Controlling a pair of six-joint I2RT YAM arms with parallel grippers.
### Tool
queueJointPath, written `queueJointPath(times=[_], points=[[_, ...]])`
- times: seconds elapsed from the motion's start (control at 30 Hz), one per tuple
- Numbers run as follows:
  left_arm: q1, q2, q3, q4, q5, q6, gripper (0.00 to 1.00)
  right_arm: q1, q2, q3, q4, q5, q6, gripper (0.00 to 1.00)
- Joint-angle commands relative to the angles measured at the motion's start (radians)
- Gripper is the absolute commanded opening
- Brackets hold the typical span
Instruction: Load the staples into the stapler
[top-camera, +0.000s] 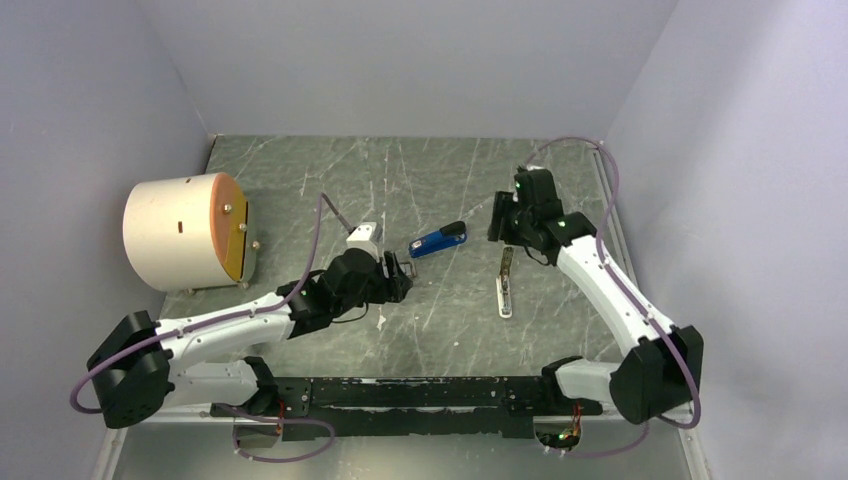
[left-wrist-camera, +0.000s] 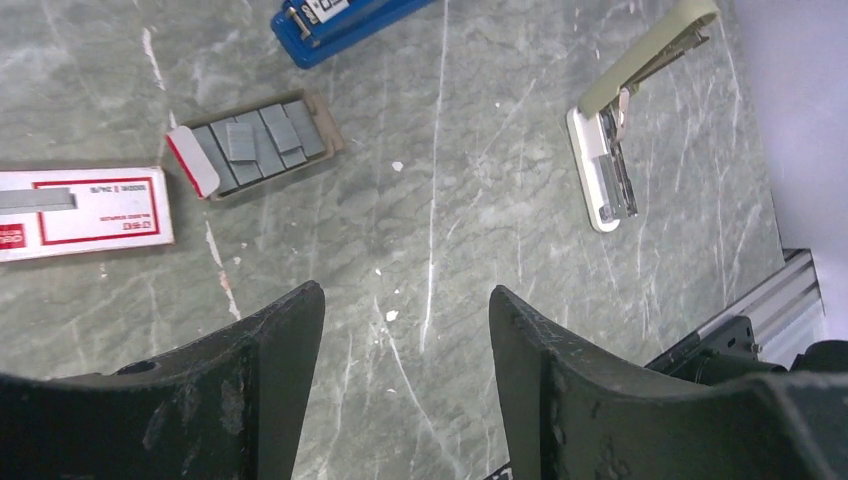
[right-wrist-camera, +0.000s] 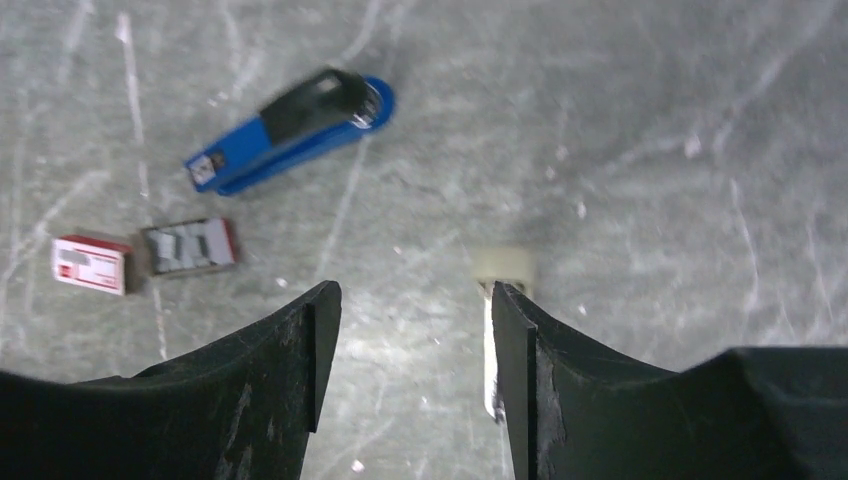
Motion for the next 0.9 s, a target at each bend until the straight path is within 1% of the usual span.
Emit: queueJointPath(times=[0.0, 0.1, 0.13, 0.27, 0.47, 0.57, 0.63, 0.77, 0.87], points=[[-0.001, -0.036, 0.039, -0.049, -0.086, 0.002, 0.67, 0.058, 0.126, 0.118, 0.108, -0.015, -0.046, 0.61], [-0.001, -0.043, 0.044, -0.060, -0.100, -0.010, 0.67, 0.113, 0.278, 0.227, 0.136, 0.019, -0.078, 0.61], [-0.001, -0.043, 0.046, -0.062, -0.103, -0.014, 0.67, 0.127, 0.352, 0.282, 0.140, 0.038, -0.091, 0.61], [-0.001, -0.036, 0.051, -0.072, -0.110, -0.034, 0.67, 0.157, 0.565, 0.445, 0.145, 0.078, -0.106, 0.58], [-0.001, -0.008, 0.060, -0.077, -0.106, -0.051, 0.67, 0.172, 0.785, 0.611, 0.121, 0.102, -0.110, 0.53], [0.000, 0.004, 0.064, -0.072, -0.104, -0.049, 0.66, 0.174, 0.853, 0.651, 0.064, 0.107, -0.111, 0.52], [0.000, 0.013, 0.071, -0.076, -0.110, -0.042, 0.66, 0.181, 0.873, 0.640, 0.044, 0.092, -0.134, 0.50], [0.001, 0.027, 0.056, -0.044, -0.115, -0.034, 0.66, 0.199, 0.872, 0.590, -0.001, 0.082, -0.197, 0.47], [-0.001, 0.043, 0.039, -0.015, -0.098, -0.008, 0.65, 0.207, 0.854, 0.552, -0.040, 0.090, -0.215, 0.46]])
